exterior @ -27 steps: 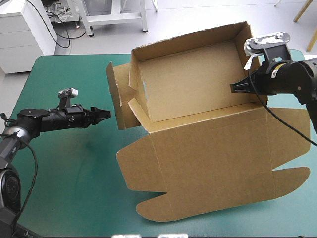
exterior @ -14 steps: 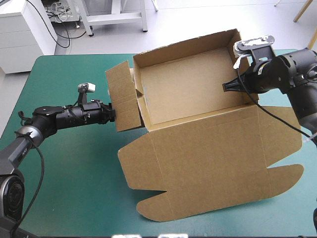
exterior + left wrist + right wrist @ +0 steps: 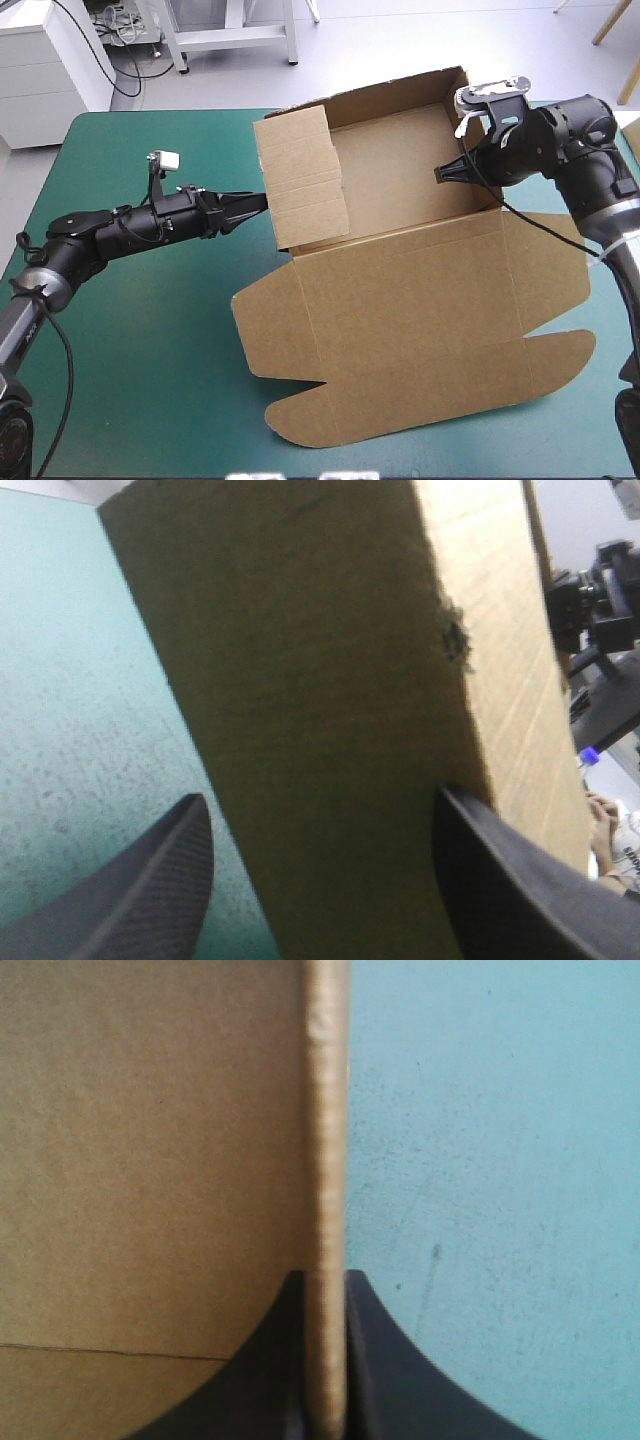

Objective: Fold the box

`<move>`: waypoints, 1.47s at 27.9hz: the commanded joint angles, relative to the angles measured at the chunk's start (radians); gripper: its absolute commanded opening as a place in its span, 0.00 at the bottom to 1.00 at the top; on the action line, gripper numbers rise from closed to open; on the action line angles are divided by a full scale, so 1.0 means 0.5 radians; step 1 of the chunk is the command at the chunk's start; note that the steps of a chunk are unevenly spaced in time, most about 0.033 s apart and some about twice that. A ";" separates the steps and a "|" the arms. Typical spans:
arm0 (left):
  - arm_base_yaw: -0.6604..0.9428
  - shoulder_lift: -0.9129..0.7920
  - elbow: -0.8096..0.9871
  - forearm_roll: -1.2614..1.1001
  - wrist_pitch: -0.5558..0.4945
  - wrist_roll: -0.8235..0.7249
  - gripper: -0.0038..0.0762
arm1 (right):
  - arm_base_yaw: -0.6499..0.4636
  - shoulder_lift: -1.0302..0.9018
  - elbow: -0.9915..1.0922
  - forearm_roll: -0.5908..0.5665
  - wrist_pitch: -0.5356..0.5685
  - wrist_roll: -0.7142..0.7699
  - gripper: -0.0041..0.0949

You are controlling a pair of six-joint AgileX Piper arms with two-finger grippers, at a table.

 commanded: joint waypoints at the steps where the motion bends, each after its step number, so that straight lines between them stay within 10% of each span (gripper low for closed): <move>1: -0.013 -0.079 -0.069 -0.243 0.161 0.025 0.61 | -0.005 -0.073 -0.057 0.095 -0.171 -0.034 0.02; 8: -0.038 -0.082 -0.297 -0.169 0.134 -0.146 0.61 | -0.005 -0.018 -0.057 0.121 -0.230 -0.029 0.02; 19: -0.332 -0.079 -0.555 0.845 -0.545 -0.946 0.60 | 0.191 0.013 -0.057 -0.040 -0.296 0.097 0.02; 30: -0.519 -0.039 -0.820 2.114 -0.592 -2.017 0.50 | 0.501 0.013 -0.057 -0.226 -0.360 0.337 0.02; 36: -0.628 0.043 -0.920 2.665 -0.441 -2.412 0.36 | 0.517 0.014 -0.057 -0.205 -0.386 0.414 0.02; 41: -0.692 0.103 -0.964 2.694 -0.445 -2.412 0.03 | 0.517 0.075 -0.057 -0.205 -0.357 0.447 0.02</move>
